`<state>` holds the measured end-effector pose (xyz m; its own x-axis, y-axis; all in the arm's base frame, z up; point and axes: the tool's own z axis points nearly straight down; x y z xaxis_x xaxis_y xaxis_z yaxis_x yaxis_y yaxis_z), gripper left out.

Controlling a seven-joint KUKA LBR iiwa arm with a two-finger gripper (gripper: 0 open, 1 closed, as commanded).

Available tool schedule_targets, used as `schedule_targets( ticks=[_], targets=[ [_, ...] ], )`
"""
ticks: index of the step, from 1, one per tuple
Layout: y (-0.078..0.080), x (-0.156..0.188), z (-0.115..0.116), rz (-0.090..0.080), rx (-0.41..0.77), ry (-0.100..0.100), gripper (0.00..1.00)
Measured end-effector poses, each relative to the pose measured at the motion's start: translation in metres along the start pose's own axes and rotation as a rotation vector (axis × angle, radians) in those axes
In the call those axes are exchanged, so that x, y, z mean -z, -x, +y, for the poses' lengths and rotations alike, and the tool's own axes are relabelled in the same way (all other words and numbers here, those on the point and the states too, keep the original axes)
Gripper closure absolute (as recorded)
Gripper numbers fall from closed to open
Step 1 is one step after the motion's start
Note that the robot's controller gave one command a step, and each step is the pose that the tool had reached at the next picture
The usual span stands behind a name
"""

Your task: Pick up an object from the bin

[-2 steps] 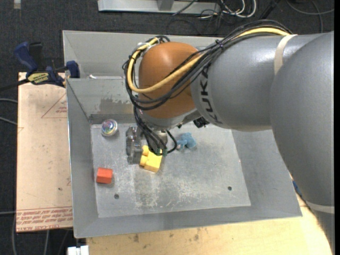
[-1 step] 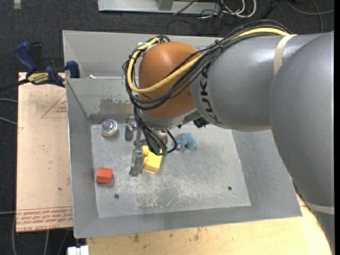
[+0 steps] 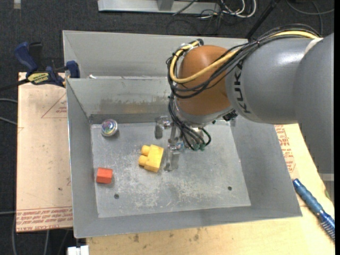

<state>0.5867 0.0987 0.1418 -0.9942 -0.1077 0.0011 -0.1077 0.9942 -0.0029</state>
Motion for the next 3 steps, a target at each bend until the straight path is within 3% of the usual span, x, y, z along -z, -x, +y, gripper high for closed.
schedule_targets(
  ticks=[1,2,3],
  targets=[
    [-0.003,-0.075,0.026,0.000,0.000,0.006,0.00],
    [-0.002,-0.071,0.025,-0.003,-0.004,0.005,1.00],
    [-0.022,0.092,0.024,-0.013,0.049,0.004,1.00]
  ],
)
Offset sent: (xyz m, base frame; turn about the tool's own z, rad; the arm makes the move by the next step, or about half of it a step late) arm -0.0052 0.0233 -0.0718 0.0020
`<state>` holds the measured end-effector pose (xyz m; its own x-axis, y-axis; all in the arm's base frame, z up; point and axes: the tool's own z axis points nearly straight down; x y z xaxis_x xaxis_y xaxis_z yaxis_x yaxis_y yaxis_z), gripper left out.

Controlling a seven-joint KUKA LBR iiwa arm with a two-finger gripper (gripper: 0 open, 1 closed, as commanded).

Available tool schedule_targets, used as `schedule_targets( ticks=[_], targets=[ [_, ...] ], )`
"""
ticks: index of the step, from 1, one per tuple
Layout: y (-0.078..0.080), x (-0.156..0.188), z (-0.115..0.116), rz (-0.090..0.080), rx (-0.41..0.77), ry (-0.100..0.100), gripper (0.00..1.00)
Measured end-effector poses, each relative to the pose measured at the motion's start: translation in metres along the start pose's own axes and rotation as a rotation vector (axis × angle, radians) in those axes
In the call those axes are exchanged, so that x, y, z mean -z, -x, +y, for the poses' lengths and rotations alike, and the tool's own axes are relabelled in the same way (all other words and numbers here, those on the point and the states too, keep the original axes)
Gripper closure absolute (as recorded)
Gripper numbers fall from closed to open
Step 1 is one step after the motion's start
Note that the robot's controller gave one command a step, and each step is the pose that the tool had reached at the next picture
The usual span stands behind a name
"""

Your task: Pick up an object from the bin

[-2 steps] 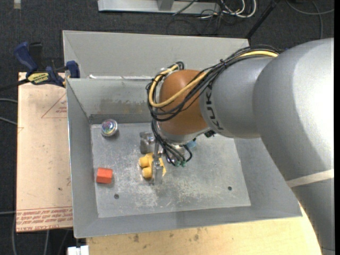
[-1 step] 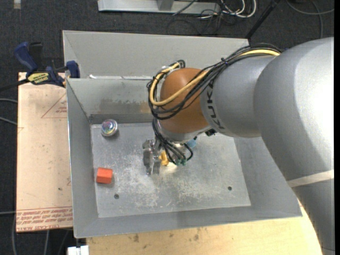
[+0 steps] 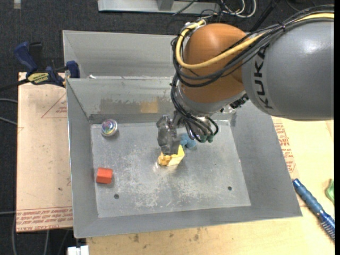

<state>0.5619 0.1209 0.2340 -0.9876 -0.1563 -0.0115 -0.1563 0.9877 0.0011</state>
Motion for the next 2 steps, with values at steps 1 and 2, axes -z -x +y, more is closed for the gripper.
schedule_targets(
  ticks=[1,2],
  targets=[
    [-0.037,-0.057,-0.020,0.014,0.291,0.001,1.00],
    [-0.062,0.038,-0.005,0.001,0.315,0.001,1.00]
  ],
)
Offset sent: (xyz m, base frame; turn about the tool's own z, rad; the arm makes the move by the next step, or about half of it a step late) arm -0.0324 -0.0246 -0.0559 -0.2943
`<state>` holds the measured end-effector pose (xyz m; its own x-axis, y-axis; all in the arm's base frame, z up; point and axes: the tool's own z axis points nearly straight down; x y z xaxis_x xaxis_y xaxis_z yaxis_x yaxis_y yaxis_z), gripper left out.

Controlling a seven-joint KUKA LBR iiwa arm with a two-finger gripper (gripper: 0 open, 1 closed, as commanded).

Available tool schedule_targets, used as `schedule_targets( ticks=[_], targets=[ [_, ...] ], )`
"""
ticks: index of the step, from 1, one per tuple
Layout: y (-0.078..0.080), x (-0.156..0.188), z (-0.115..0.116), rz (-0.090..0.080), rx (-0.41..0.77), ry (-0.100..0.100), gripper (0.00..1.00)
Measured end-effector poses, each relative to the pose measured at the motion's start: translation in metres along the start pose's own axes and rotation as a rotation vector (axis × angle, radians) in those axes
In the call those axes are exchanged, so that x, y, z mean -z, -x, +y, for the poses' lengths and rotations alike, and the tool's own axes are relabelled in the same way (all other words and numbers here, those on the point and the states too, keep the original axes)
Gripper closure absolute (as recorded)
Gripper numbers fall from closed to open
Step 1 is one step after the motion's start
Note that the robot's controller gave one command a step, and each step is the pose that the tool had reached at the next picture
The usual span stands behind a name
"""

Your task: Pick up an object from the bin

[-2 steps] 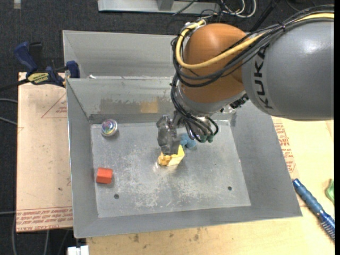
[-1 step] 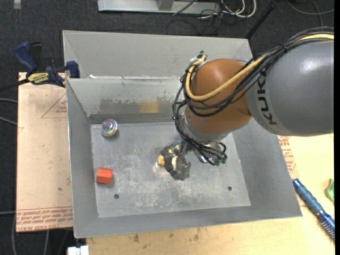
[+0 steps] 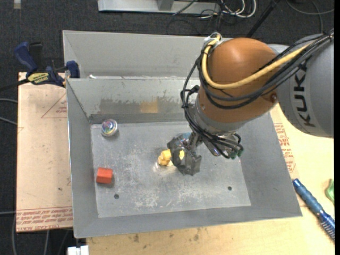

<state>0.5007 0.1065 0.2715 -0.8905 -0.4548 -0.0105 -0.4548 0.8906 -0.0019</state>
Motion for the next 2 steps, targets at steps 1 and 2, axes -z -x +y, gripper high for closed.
schedule_targets(
  ticks=[1,2],
  targets=[
    [0.029,-0.088,-0.025,0.015,0.016,0.005,1.00],
    [0.012,-0.123,-0.022,0.014,0.031,0.005,1.00]
  ],
)
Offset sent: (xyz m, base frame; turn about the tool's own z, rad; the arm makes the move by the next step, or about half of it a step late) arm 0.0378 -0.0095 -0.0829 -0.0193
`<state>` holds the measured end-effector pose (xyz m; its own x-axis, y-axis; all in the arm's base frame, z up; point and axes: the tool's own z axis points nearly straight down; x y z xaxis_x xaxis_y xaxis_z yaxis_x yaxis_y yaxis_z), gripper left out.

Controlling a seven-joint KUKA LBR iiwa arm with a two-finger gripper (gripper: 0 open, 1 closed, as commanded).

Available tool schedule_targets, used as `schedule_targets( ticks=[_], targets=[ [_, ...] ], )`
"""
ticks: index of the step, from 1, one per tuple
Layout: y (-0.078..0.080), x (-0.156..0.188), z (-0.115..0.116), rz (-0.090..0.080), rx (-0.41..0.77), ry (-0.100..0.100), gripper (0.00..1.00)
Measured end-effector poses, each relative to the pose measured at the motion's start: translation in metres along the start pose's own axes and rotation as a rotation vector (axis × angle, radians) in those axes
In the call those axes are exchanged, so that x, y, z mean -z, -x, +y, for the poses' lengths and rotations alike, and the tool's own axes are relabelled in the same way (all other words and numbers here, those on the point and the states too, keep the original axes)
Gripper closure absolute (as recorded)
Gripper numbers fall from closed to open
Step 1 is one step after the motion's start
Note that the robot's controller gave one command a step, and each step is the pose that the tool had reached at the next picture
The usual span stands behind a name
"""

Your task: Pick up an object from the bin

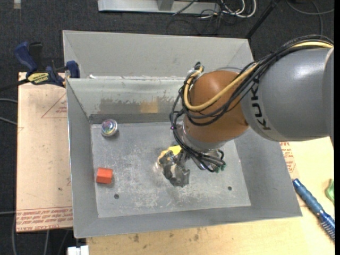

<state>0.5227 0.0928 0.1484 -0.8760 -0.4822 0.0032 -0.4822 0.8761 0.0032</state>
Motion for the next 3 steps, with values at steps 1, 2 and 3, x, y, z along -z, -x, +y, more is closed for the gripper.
schedule_targets(
  ticks=[1,2,3],
  targets=[
    [0.044,0.008,-0.017,-0.009,-0.441,-0.002,1.00],
    [0.044,0.007,-0.017,-0.007,-0.441,-0.002,0.00],
    [0.027,-0.081,-0.042,0.000,-0.025,-0.001,0.00]
  ],
)
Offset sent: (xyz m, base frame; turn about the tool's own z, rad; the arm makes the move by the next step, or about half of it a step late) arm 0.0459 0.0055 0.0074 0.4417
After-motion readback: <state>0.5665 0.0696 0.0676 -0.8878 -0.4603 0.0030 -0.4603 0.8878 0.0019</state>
